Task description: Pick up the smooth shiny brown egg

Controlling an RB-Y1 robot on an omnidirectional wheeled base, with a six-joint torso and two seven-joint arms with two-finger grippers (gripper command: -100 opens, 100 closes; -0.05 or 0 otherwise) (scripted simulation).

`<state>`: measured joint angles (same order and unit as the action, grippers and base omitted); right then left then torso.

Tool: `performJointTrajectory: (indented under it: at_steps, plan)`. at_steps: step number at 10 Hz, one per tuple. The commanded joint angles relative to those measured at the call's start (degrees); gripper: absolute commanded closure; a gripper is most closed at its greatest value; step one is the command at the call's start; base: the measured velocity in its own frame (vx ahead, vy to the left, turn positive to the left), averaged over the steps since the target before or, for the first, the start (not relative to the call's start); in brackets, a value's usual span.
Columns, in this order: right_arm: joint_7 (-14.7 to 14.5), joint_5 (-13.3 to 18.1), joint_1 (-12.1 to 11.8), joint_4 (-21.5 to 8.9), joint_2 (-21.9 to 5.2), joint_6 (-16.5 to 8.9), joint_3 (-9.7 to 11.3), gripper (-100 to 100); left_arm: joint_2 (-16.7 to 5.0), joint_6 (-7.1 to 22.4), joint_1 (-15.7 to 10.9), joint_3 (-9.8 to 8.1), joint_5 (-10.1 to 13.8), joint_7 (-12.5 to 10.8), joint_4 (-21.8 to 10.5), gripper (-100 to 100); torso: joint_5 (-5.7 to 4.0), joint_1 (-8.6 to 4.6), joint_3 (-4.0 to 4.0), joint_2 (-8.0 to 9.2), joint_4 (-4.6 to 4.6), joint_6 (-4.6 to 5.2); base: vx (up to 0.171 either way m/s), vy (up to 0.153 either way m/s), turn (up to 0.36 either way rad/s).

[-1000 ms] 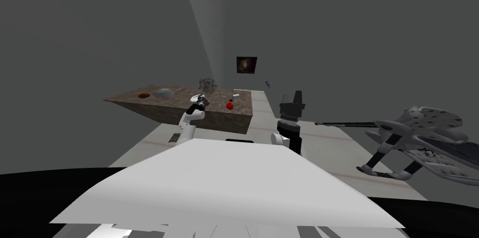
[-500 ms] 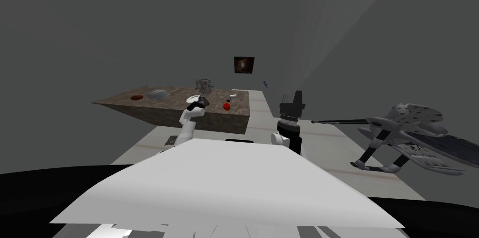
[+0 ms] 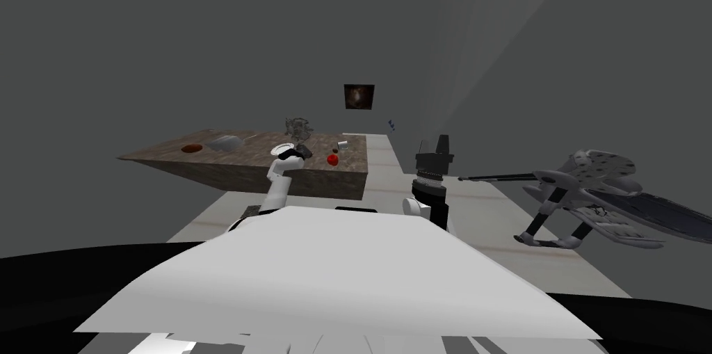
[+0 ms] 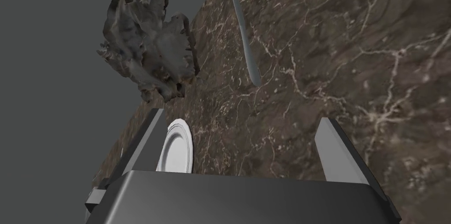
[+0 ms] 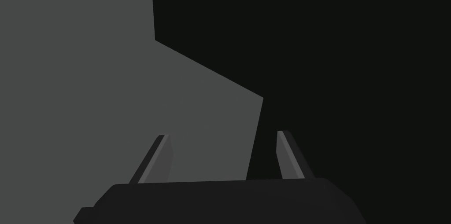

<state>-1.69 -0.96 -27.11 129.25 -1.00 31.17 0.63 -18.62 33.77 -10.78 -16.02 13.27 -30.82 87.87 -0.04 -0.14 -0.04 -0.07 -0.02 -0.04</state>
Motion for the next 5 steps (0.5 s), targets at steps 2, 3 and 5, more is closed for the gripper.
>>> performJointTrajectory:
  at_steps: [2, 3, 5]
  plan:
    - [0.00, 0.00, 0.00, 0.00, 0.00, 0.00, 0.00, 0, -0.93, 3.40, -1.93, -0.04, 0.81, -1.44, -2.33, -100, -0.01, -0.04, 0.00, 0.00, 0.00, 0.03, 0.020, -0.043, -0.056]
    - [0.00, 0.00, 0.00, 0.00, 0.00, 0.00, 0.00, 0, -1.68, 5.74, -3.27, -0.01, 1.51, -2.62, -3.81, -100, 0.00, -0.01, 0.00, 0.01, 0.00, 0.00, 0.028, -0.041, -0.067]
    - [0.00, 0.00, 0.00, 0.00, 0.00, 0.00, 0.00, 0, -2.43, 8.18, -4.50, 0.08, 2.21, -3.74, -5.21, -100, 0.00, -0.01, 0.00, -0.01, 0.00, 0.00, 0.029, -0.048, -0.054]
